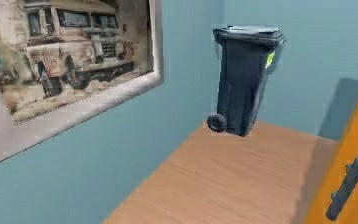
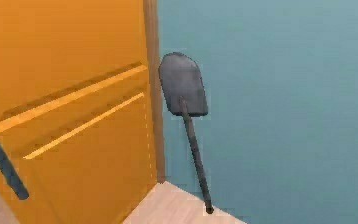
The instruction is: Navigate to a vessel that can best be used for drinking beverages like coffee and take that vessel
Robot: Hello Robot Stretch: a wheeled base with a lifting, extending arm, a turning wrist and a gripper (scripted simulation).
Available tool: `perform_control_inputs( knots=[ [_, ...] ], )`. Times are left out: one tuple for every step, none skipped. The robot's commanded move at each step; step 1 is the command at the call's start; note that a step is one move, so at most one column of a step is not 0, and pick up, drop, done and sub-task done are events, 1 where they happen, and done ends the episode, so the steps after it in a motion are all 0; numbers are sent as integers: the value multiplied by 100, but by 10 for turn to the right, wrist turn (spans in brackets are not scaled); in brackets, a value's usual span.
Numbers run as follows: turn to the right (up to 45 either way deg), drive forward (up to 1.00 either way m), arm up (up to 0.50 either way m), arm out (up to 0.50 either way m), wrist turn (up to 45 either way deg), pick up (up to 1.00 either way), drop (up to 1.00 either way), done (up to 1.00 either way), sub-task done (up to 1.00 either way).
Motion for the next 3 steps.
perform_control_inputs(
  knots=[
    [0, 90, 0, 0, 0, 0, 0, 0, 0],
    [240, 0, 0, 0, 0, 0, 0, 0, 0],
    [0, 30, 0, 0, 0, 0, 0, 0, 0]
  ],
)
